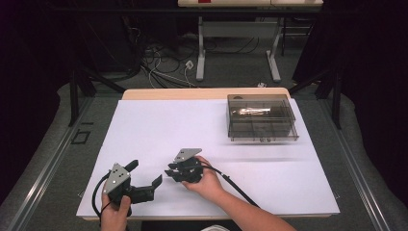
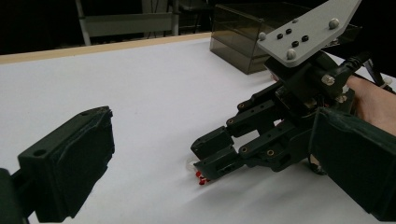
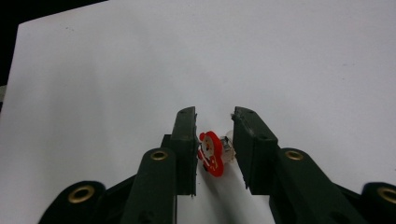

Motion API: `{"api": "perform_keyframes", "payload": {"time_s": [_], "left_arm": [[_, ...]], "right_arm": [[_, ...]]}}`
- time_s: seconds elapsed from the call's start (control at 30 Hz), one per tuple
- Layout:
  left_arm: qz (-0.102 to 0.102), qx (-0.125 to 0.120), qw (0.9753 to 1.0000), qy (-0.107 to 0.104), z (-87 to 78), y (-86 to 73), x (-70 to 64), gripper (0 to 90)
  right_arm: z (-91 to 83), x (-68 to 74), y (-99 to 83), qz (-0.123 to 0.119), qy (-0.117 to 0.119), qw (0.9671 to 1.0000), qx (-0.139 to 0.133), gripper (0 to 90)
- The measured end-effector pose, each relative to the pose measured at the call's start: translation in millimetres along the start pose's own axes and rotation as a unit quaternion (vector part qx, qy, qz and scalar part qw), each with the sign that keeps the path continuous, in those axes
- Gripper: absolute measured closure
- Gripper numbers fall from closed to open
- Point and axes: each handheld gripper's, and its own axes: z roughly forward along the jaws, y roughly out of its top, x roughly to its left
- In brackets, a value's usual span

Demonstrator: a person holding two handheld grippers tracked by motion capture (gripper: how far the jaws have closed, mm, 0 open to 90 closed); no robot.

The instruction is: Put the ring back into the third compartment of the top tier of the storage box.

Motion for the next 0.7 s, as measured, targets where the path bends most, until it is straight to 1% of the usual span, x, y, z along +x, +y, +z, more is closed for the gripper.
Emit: {"api": "perform_keyframes", "payload": {"time_s": [0.1, 0.23, 0.27, 0.33, 0.53, 0.63, 0.67, 0.7], "left_arm": [[0.0, 0.0, 1.0, 0.0, 0.2, -0.1, 0.0, 0.4], [0.0, 0.0, 1.0, 0.0, 0.2, -0.1, 0.0, 0.4], [0.0, 0.0, 1.0, 0.0, 0.2, -0.1, 0.0, 0.4], [0.001, 0.001, 1.0, 0.0, 0.2, -0.1, 0.0, 0.4], [0.0, 0.001, 1.0, 0.0, 0.4, -0.2, -0.2, 0.4], [0.001, 0.001, 1.0, 0.0, 0.3, -0.1, -0.2, 0.4], [0.001, 0.001, 1.0, 0.0, 0.3, -0.1, -0.1, 0.4], [0.001, 0.001, 1.0, 0.001, 0.5, -0.2, 0.0, 0.4]], "right_arm": [[-0.1, -1.0, 0.0, -0.001, 0.0, 1.0, 0.007, 73.4], [0.1, -0.7, 0.1, -0.003, -0.001, 1.0, 0.008, 74.7], [0.0, -0.2, 0.1, 0.0, -0.002, 1.0, 0.009, 74.9], [-0.3, -0.6, 0.3, -0.006, -0.001, 1.0, 0.008, 76.8], [-0.4, -0.2, 0.4, -0.011, -0.004, 0.9999, 0.006, 77.4], [-0.8, 0.4, 0.6, -0.019, -0.006, 0.9998, 0.008, 78.0], [-1.0, 0.5, 0.7, -0.019, -0.006, 0.9998, 0.006, 78.9], [-1.2, -0.1, 1.0, -0.023, -0.004, 0.9997, 0.001, 84.9]]}}
